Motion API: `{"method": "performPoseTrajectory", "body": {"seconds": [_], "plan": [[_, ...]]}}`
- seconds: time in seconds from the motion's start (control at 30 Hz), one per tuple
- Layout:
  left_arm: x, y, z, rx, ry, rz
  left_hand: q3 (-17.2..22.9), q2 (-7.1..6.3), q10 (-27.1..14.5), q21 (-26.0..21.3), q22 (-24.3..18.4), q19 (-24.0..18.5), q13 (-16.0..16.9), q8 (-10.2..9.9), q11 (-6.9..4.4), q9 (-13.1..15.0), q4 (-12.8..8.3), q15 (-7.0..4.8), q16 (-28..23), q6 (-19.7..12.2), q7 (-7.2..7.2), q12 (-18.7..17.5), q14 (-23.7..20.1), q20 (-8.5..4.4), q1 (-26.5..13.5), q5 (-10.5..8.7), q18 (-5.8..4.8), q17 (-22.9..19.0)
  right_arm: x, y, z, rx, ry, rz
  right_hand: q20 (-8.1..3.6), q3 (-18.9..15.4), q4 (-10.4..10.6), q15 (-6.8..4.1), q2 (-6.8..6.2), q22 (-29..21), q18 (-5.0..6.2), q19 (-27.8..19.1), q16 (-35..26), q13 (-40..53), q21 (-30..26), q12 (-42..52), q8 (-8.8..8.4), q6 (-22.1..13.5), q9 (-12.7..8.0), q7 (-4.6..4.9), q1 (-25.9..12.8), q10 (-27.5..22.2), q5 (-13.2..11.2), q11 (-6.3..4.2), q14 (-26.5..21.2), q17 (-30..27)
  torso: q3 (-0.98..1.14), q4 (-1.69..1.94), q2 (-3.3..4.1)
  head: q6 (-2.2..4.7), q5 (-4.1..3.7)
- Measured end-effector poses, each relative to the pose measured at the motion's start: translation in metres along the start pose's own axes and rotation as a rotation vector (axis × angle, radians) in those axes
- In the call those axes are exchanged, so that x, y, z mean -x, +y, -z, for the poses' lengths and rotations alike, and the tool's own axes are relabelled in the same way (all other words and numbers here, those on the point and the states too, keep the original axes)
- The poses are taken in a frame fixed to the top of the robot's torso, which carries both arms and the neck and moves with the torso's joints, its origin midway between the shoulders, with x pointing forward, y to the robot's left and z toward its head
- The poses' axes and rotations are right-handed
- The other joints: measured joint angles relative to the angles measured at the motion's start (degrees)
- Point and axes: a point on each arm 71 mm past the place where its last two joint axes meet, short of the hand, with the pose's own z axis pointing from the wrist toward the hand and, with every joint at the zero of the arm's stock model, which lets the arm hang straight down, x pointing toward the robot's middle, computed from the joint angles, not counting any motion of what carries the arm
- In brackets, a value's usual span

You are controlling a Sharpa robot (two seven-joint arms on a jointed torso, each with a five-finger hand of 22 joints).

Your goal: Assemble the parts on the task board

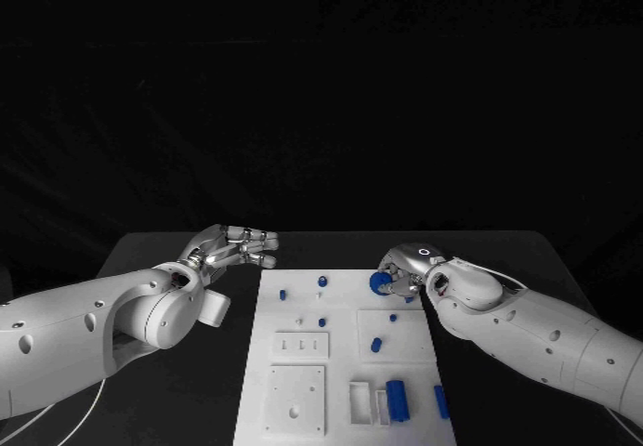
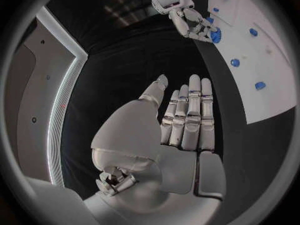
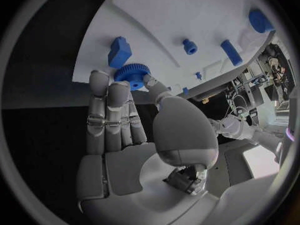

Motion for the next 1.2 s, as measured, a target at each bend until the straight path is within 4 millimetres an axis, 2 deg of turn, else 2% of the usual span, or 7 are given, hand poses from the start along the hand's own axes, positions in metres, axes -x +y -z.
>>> {"method": "performPoseTrajectory", "body": {"seconds": [0.23, 0.53, 0.6, 0.83, 1.0, 1.1, 1.2], "plan": [[0.0002, 0.0002, -0.0001, 0.002, 0.000, 0.000, 0.0, 0.00, 0.0, 0.0, -0.1, 0.0, 0.0, 0.0, 0.00, 0.0, 0.3, 0.00, 0.0, 0.0, 0.00, 0.0, 0.0, 0.00, 0.0, 0.00, 0.00, 0.0, 0.0000, 0.0005, -0.0005, 0.000, 0.006, 0.000, 0.00, 0.0, 0.0, 0.29, -0.27, 4.6, -0.15, 0.0, 3.5, 5.7, 4.7, 11.2, 0.00, 0.0, 0.0, -0.02, -0.5, -2.1, 1.6, 0.09, -0.7, 8.9, 0.00, 0.00, 0.00, -0.07, 0.04], [0.0006, 0.0005, -0.0002, 0.005, 0.000, 0.000, 0.0, 0.00, -0.2, 0.0, -0.1, 0.0, 0.0, 0.0, -0.16, 0.0, 0.4, 0.00, 0.0, 0.0, 0.00, 0.0, 0.0, 0.00, 0.0, 0.00, 0.00, 0.0, -0.0002, 0.0008, -0.0007, -0.002, 0.018, 0.000, 0.07, 0.5, 0.5, 1.05, -1.28, 7.7, -0.12, -0.1, 5.9, 10.4, 9.6, 16.8, -0.03, 0.5, 0.0, 0.32, -1.9, -2.0, 6.0, 0.23, 0.6, 19.0, 0.02, -0.02, 0.00, -0.20, -0.02], [0.0006, 0.0006, -0.0002, 0.005, 0.000, 0.000, 0.0, 0.00, -0.2, 0.0, -0.1, 0.0, 0.0, 0.0, -0.16, 0.0, 0.4, 0.00, 0.0, 0.0, 0.00, 0.0, 0.0, 0.00, 0.0, 0.00, 0.00, 0.0, -0.0001, 0.0009, -0.0008, -0.004, 0.019, 0.000, 0.24, 0.6, 0.6, 1.03, -1.28, 7.7, -0.11, -0.2, 6.1, 11.8, 10.4, 17.9, -0.06, 0.7, 0.0, 0.53, -1.9, -1.4, 6.0, 0.83, 1.0, 20.1, 0.02, -0.02, 0.00, -0.23, -0.07], [0.0009, 0.0008, -0.0002, 0.007, 0.000, 0.000, -0.2, 0.00, -0.2, 0.0, -0.2, 0.0, 0.0, 0.0, -0.16, 0.0, 0.6, 0.00, 0.0, 0.0, 0.00, 0.0, 0.0, 0.00, 0.0, 0.00, 0.00, 0.0, -0.0001, 0.0020, -0.0006, -0.013, 0.020, 0.001, 0.44, 1.3, 1.7, 0.95, -1.76, 7.7, -0.09, 0.0, 7.4, 16.1, 14.3, 21.0, -0.05, 1.1, 0.0, 0.75, -2.4, 1.6, 6.0, 0.72, 2.0, 24.2, 0.04, -0.03, 0.00, -0.30, -0.19], [0.0010, 0.0009, -0.0002, 0.008, 0.000, 0.000, 0.0, 0.00, -0.4, 0.0, -0.3, 0.0, 0.0, 0.0, 0.05, 0.0, 0.8, 0.00, 0.0, -0.2, -0.20, 0.0, 0.0, 0.00, 0.0, 0.00, 0.00, 0.0, -0.0001, 0.0027, -0.0005, -0.020, 0.020, 0.004, 0.44, 1.6, 2.4, 0.95, -1.82, 7.7, -0.09, 0.0, 7.7, 17.5, 15.8, 21.6, -0.05, 1.6, 0.0, 0.44, -2.4, 2.0, 6.0, 0.71, 2.0, 25.7, 0.05, -0.06, 0.01, -0.32, -0.28], [0.0011, 0.0010, -0.0001, 0.009, 0.000, 0.000, 0.0, 0.00, -0.4, 0.0, -0.3, 0.0, 0.0, 0.0, 0.05, 0.0, 0.8, 0.00, 0.0, -0.2, -0.20, 0.0, 0.0, 0.00, 0.0, 0.00, 0.00, 0.0, 0.0001, 0.0035, -0.0006, -0.022, 0.020, 0.005, 0.44, 4.3, 1.7, 0.84, -1.82, 7.7, -0.08, 0.0, 7.7, 18.0, 16.0, 21.9, -0.10, 2.7, 0.0, 0.27, -2.4, 2.3, 8.9, 0.42, 2.1, 26.0, 0.05, -0.05, 0.00, -0.38, -0.34], [0.0012, 0.0010, -0.0001, 0.009, 0.000, 0.000, 0.0, 0.00, -0.4, 0.0, -0.3, 0.0, 0.0, 0.0, 0.05, 0.0, 0.8, 0.00, 0.0, -0.2, -0.20, 0.0, 0.0, 0.00, 0.0, 0.26, 0.00, 0.0, 0.0003, 0.0044, -0.0009, -0.023, 0.019, 0.005, 0.44, 8.7, 0.5, 0.74, -2.82, 7.7, -0.07, 0.0, 7.6, 18.5, 16.2, 21.9, -0.19, 3.1, -0.1, 0.22, -3.4, 2.5, 12.1, 0.21, 2.2, 26.3, 0.04, -0.05, 0.00, -0.40, -0.36]]}}
